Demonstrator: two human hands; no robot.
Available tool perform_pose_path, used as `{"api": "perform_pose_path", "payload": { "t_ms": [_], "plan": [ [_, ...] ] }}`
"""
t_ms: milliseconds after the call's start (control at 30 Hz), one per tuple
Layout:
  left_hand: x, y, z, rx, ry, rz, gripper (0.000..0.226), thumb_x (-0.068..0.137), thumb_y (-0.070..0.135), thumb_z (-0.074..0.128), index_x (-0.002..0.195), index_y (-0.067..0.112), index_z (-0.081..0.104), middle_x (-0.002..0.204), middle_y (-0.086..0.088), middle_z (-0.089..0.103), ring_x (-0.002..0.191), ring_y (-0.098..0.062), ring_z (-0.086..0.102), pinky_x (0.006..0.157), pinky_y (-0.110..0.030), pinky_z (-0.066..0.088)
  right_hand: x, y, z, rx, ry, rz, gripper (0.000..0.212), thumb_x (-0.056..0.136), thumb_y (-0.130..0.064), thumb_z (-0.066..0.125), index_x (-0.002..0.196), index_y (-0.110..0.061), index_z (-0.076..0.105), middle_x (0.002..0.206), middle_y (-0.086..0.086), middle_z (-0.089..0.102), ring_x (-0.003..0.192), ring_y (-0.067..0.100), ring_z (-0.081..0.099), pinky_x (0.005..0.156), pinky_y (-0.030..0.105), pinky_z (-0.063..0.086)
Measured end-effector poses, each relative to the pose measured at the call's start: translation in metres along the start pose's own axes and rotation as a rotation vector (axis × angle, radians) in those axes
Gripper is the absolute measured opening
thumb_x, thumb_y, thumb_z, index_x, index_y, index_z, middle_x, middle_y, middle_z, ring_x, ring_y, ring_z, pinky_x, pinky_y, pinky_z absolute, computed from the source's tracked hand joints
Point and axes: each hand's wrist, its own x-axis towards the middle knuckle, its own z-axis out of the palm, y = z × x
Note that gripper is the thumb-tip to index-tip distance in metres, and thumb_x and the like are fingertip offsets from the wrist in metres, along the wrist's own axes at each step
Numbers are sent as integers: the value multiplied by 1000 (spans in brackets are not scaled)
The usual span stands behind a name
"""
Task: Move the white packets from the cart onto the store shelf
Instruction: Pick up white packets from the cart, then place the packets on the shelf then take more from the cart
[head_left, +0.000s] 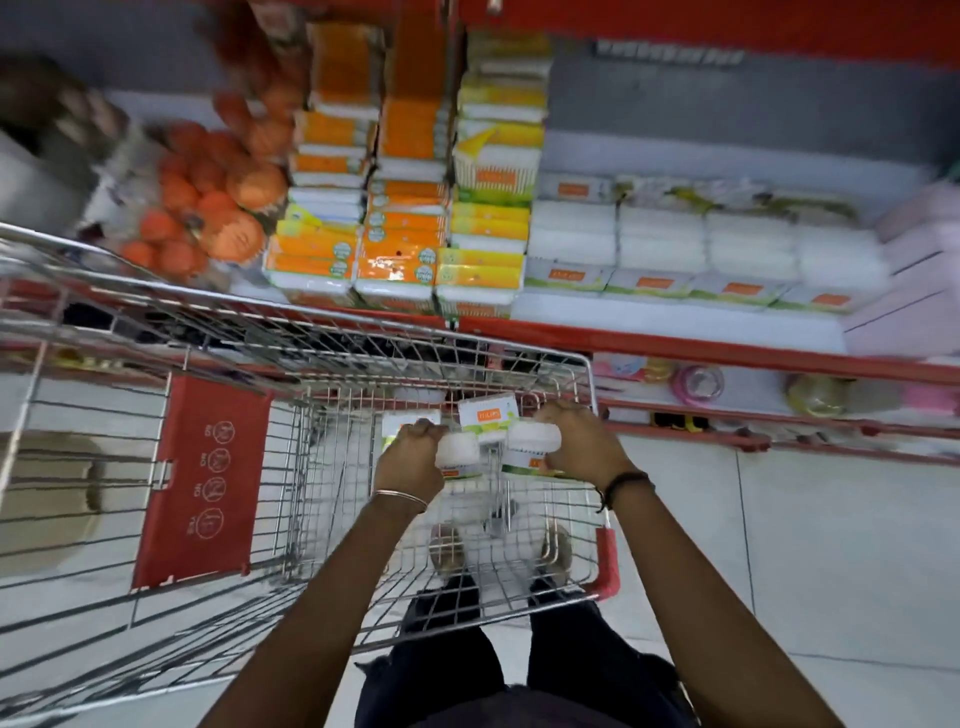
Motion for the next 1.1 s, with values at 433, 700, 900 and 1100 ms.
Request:
{"api": "perform_pose_path", "payload": {
  "t_ms": [433, 700, 900, 1100],
  "plan": [
    [3, 122, -98, -109, 345, 286, 57, 78, -6, 59, 132, 9, 48, 135, -12, 50, 127, -32, 44, 106, -42, 42, -31, 29, -147, 64, 301, -80, 58, 66, -13, 81, 118, -19, 55, 129, 3, 54, 123, 23, 47, 97, 35, 43],
    [48, 175, -106, -101, 452, 363, 63, 77, -10, 61, 134, 9, 45, 133, -11, 50, 125, -29, 41, 110, -31, 33, -8, 49, -177, -51, 476, -58, 54, 70, 1, 72, 119, -14, 54, 122, 5, 55, 110, 27, 53, 85, 31, 46],
    [78, 184, -96, -42, 430, 347, 67, 71, -20, 55, 132, 7, 47, 130, -13, 51, 122, -32, 43, 109, -37, 40, 15, 56, -168, -75, 432, -42, 55, 73, 3, 69, 123, -12, 52, 126, 7, 52, 113, 29, 51, 88, 33, 48],
    [95, 176, -83, 9, 386, 320, 67, 71, -20, 54, 132, 6, 46, 133, -17, 50, 127, -36, 40, 109, -42, 40, 24, 59, -158, -91, 387, -29, 57, 76, 4, 67, 128, -13, 51, 129, 8, 53, 120, 29, 47, 93, 36, 48]
  ]
}}
